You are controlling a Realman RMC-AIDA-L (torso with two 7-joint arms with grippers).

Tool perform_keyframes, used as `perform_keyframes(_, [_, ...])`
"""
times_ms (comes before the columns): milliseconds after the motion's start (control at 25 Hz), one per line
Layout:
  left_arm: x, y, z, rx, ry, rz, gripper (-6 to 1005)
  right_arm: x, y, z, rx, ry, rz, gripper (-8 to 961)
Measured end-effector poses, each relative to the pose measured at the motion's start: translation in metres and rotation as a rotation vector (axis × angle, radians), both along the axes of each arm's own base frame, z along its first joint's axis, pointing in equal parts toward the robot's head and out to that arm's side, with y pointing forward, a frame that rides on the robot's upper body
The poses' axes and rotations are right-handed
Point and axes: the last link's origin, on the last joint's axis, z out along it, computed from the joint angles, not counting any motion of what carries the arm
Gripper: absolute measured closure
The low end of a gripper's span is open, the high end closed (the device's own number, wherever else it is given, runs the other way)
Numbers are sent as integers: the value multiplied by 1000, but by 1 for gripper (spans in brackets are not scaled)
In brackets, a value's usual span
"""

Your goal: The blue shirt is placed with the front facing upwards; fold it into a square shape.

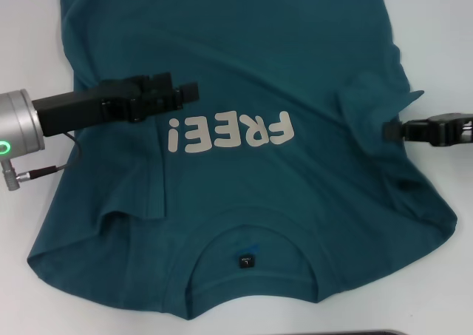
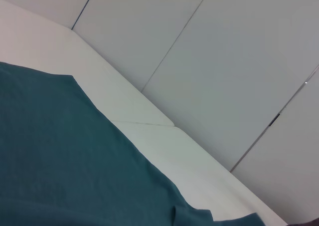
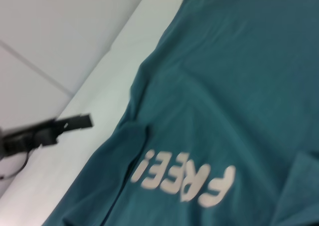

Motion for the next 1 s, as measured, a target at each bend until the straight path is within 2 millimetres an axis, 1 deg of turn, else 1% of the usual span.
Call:
perform_keyframes(80, [0,0,0,-1,2,-1,185,-8,1,-9,-47,-9,35,955])
perform_keyframes(560, [0,0,-1,0,4,1,185,-27,3,-33,-180,-59,129,950])
perform_keyframes(680, [0,1,-1,1,5,2,185,-28,1,-33,-197,-56,137,946])
perform_keyframes(880, [0,1,-1,2,5,2,185,-25,-1,-23,-184,-31,124,940])
perform_keyframes(1000, [0,1,-1,2,4,2,185,-20,-5,-16,-165,-12,104,819])
